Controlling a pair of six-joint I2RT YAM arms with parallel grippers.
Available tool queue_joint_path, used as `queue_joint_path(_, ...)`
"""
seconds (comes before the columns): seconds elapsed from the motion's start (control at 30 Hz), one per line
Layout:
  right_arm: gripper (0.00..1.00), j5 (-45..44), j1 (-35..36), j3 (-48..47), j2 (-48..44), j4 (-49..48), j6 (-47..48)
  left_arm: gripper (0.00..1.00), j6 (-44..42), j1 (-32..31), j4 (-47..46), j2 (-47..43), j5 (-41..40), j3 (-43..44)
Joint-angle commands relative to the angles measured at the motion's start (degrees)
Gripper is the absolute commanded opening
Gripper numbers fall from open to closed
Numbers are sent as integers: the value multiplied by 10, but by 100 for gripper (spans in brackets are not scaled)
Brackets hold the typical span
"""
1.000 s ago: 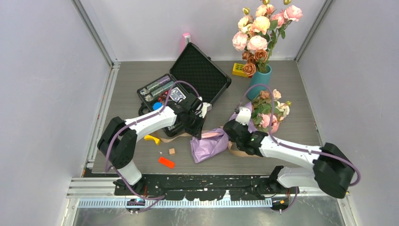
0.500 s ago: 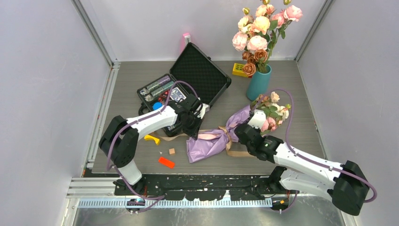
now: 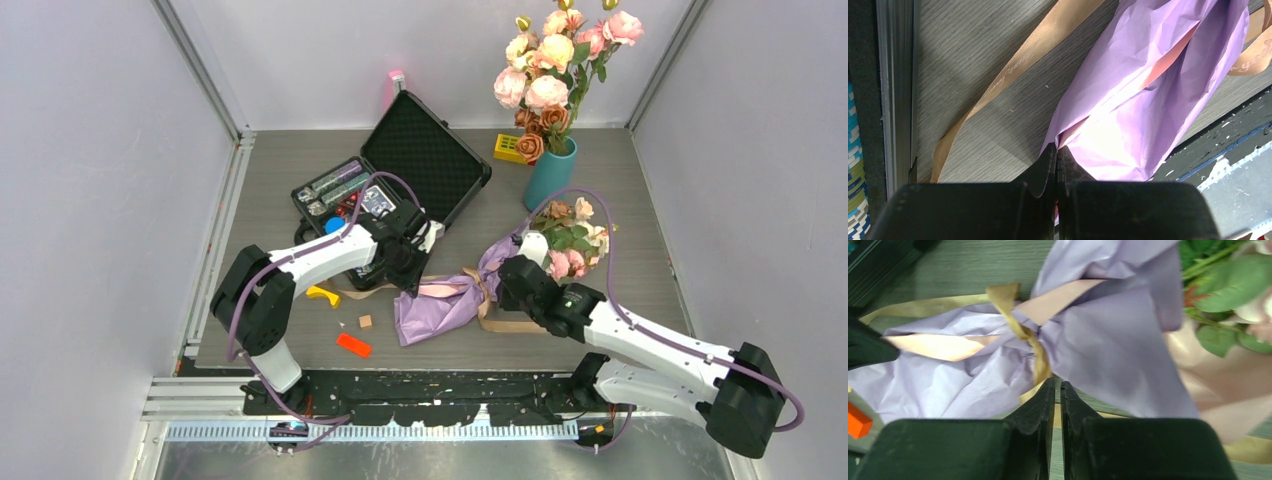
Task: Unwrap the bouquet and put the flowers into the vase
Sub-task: Untie the ribbon from the wrapping paper.
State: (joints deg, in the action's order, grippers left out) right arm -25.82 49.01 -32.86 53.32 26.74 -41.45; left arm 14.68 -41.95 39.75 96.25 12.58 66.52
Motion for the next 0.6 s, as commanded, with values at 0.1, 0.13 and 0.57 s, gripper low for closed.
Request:
queue_joint_path(0.1, 22, 86, 1, -53, 80, -93, 52, 0, -7, 2, 12, -7, 18, 10)
queue_joint_path(0.13, 25, 89, 1, -57, 87, -107, 53, 0, -7, 2, 12, -7, 19, 10)
queue_joint_path(0.57, 45, 97, -27, -159, 198, -99, 88, 0, -7, 2, 13, -10, 27, 10)
